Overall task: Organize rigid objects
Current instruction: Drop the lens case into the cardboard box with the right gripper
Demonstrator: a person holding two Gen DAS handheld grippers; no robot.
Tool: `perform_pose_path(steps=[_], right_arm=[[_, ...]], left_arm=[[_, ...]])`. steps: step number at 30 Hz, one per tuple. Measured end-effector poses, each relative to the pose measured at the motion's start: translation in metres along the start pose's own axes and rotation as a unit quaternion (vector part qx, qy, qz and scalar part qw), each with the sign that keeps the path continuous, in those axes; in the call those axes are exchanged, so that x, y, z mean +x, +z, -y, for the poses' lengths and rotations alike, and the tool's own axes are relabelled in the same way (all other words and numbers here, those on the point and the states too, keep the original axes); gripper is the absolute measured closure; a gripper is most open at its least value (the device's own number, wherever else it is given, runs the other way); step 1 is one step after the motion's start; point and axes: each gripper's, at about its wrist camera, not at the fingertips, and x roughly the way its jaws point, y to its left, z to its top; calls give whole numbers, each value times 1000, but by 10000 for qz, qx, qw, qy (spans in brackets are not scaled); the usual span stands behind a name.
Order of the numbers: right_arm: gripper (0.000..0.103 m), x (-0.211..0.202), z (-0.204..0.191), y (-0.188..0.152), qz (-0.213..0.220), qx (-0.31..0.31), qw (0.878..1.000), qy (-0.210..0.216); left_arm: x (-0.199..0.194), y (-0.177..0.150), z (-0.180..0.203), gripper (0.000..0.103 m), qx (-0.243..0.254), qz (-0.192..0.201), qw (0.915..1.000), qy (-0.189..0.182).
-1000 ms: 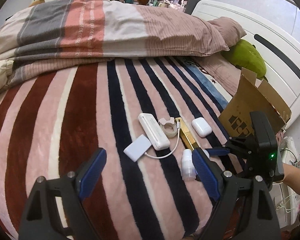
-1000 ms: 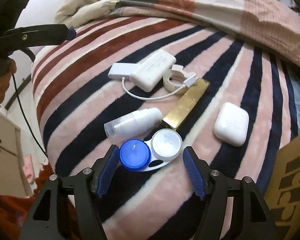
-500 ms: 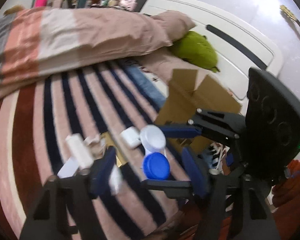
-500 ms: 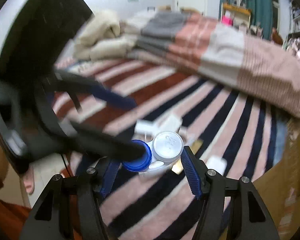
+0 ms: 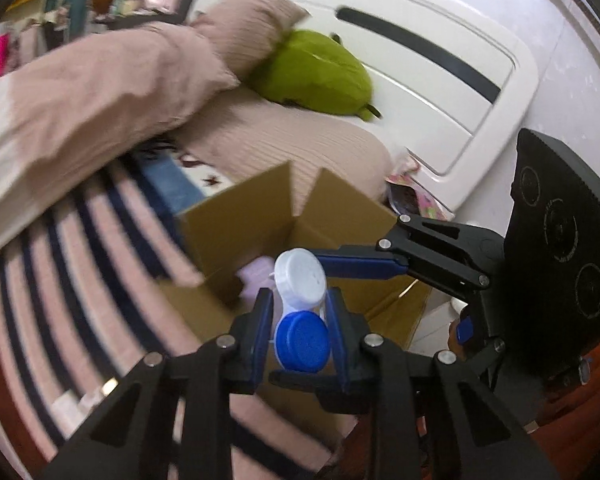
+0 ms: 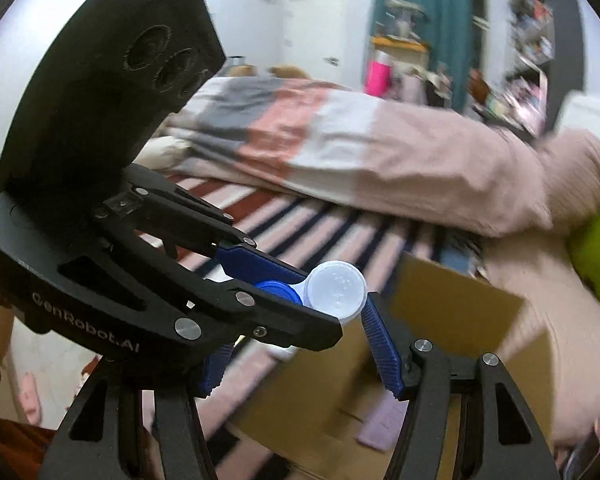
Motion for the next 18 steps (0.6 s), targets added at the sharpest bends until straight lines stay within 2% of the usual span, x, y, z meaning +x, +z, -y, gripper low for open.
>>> perform_pose_path(steps=[4,7,8,9,10,11,12,14,18], right_arm=[[46,-1,38,-10,-400,359,9983,-201],[46,4,58,-16,-780,556,9950,-280],[46,6,63,-17,-880,640,9936,-310],[45,8,66,-19,-1001,717,9918,-342],[45,10,67,-20,-1080,723,9908,-380],[39,11,67,-21,-1133,710,9902,-403],[29,10,66,-22,-1142,681,9903,-411],[16,8,64,-25,-1147,673,9902,-433],[16,6,56,-21,-1098,624,9915,-316]], left_arm=[[43,22,11,79,81,-489,9986,-181],[58,28,14,79,55,-678,9975,-163],[62,29,17,74,101,-713,9974,-15],[62,31,17,60,121,-711,9974,74],[61,32,18,51,121,-682,9975,123],[59,32,18,38,114,-632,9979,126],[55,30,17,36,120,-598,9980,131],[46,28,16,36,136,-527,9983,206],[14,20,5,35,13,-206,9989,411]])
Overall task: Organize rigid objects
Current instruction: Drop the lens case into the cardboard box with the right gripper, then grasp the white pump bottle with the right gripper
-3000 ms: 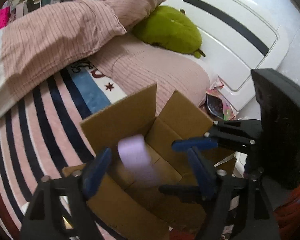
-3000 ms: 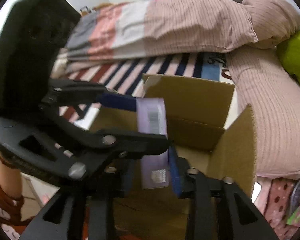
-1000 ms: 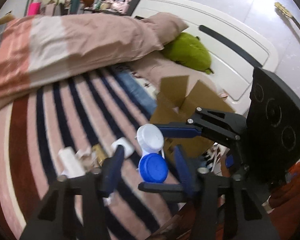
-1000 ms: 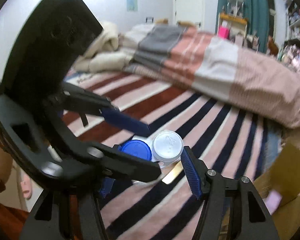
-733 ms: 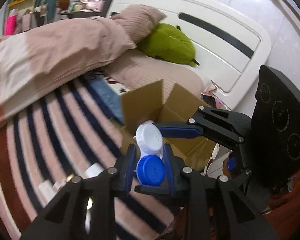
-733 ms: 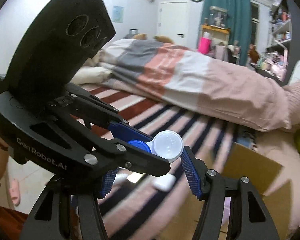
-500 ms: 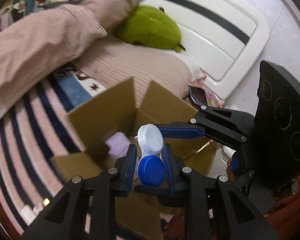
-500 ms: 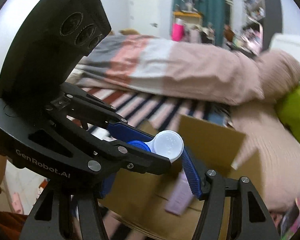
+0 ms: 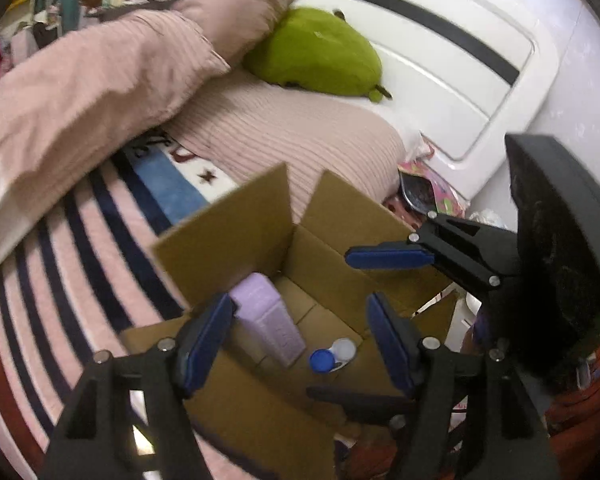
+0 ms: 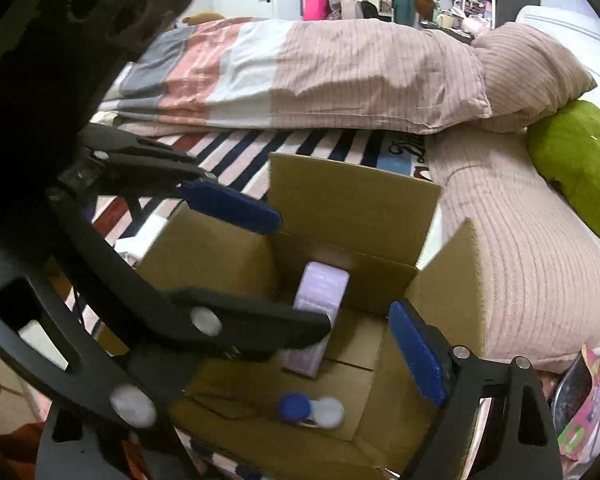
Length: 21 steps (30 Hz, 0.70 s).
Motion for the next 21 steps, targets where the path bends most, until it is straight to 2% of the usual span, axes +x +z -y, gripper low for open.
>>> perform_pose_path(steps=[2,5,7,9,11,13,15,18,21], right_arm=[[12,-2,-8,5,79,-64,9999,47],[11,-10,-34,12,335,-340,9989,-38],[10,-14,-58,16,597,-584,9965,34],[4,-17,-85,19,745,-762,9936,384],[4,-14,-103,22,772,-833,9902,807],[4,-5,-122,24,748,-833,9826,1481],[4,8,-143,22,692,-950,9764,1813],[5,34,-170,9,482,-1168,9719,1985],[11,78,-190,-14,-10,-1106,9702,2154]], left_arm=[[-23,-9,-9,35,-73,210,9992,343],[-57,-28,-28,33,-216,507,9964,648],[-83,-49,-45,27,-384,755,9921,924],[-103,-69,-62,23,-556,950,9866,1205],[-120,-93,-83,23,-789,1086,9801,1463],[-129,-117,-99,23,-984,1171,9747,1629],[-134,-146,-118,23,-1201,1218,9690,1785],[-134,-184,-137,23,-1456,1206,9619,1975],[-127,-215,-152,23,-1683,1176,9587,1969]])
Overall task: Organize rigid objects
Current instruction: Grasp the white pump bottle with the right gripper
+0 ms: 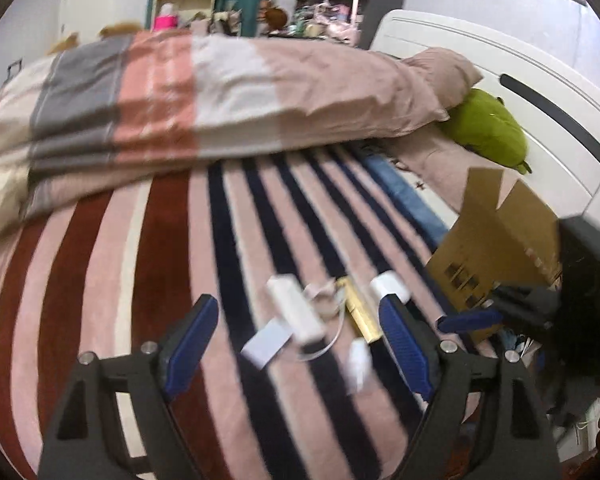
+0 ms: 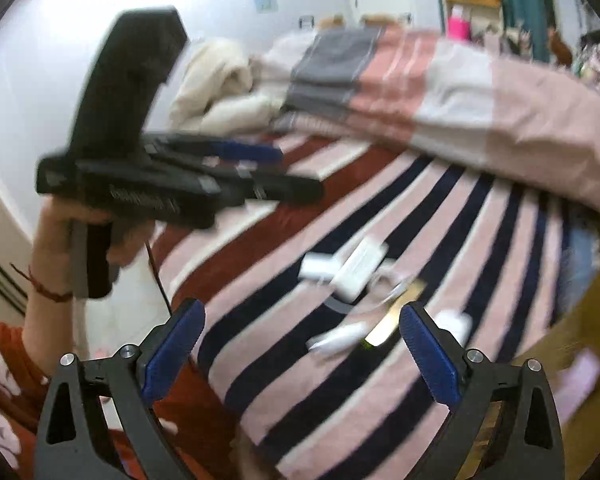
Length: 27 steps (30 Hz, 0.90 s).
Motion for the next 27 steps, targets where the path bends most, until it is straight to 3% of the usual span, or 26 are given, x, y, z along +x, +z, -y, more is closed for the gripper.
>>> perform_pose_path(steps=[4,6,10,12,15,22,27], right_arm=[[13,50,12,-25,-343,352,9988,-53],[26,69,17,-34,-428,449,9979,-158],[36,87,21,-36,-552,362,9970,-400],[47,95,23,-34,-597,313,9958,-612],[56,97,27,-31,-544,359,9947,-791],[56,86,21,-34,-427,236,9964,-699],[56,57,0,-23,-53,-147,9979,-633]], left_arm=[[9,-26,-19,23,-274,-89,9995,-160],[11,-33,-21,23,-327,-130,9992,-180],[15,-43,-24,23,-369,-210,9988,-226],[17,-46,-23,23,-368,-247,9988,-227],[18,-46,-21,23,-374,-276,9986,-245],[20,-42,-10,23,-245,-379,9984,-351],[19,-25,17,23,-47,-484,9932,-1058]])
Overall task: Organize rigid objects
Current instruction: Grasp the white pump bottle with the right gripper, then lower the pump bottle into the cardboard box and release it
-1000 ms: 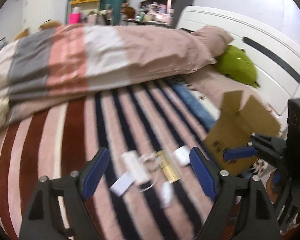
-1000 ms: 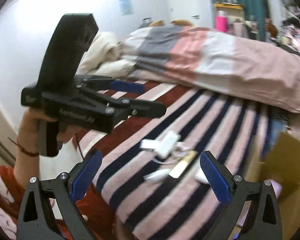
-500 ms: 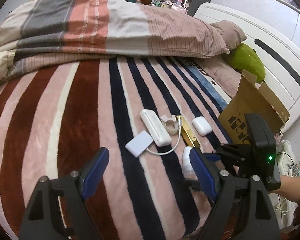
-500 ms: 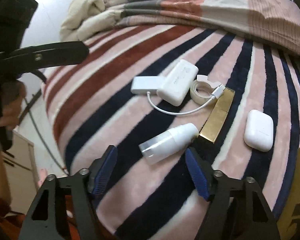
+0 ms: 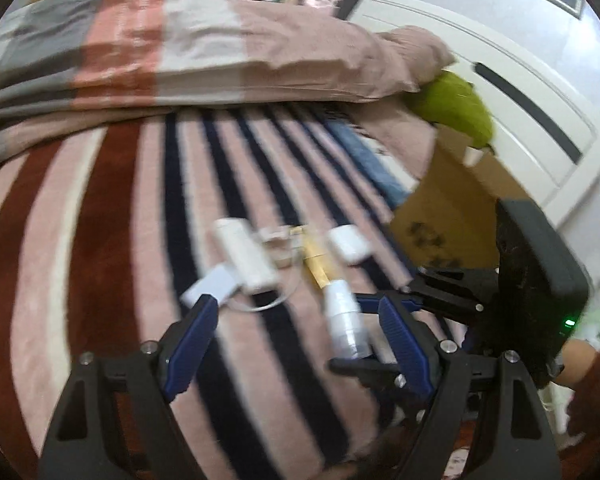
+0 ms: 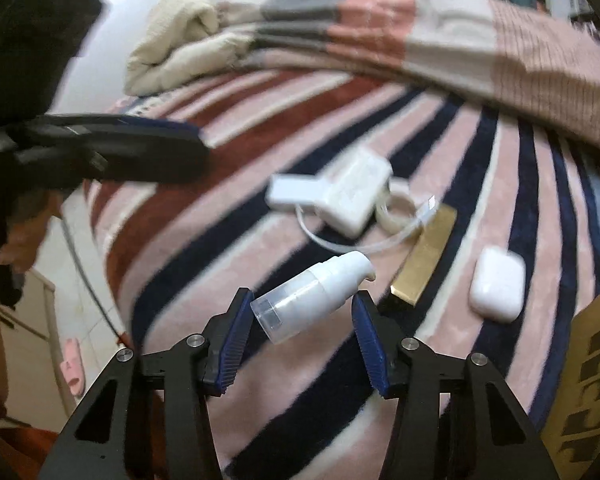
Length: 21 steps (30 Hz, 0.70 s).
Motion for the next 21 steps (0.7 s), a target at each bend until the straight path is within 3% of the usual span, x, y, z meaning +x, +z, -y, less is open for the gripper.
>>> perform_pose_path(steps=[1,3,5,9,11,17,21], right_arm=[[56,-10,-4,5,127,-100,9999,2],[56,-31,-9,15,380,-248,9990,-33],[56,-48,-10,22,571,-314,9978,-127],[56,-87,0,31,964,-356,9942,-323],[56,-105,11,33,1097,-302,9921,-534],[56,-156,58,26,1354,23,9851,-1064],[56,-174,90,16,1219,332,9834,-1299]], left_arm=[[0,6,9,24,73,-20,9999,-135],[1,17,25,40,173,-49,9992,-345],[0,31,44,47,343,-47,9982,-486],[2,60,82,70,688,-46,9953,-675],[5,76,106,76,938,-50,9938,-599],[35,113,163,79,1391,-232,9865,-828],[70,128,193,79,1554,-536,9816,-972]])
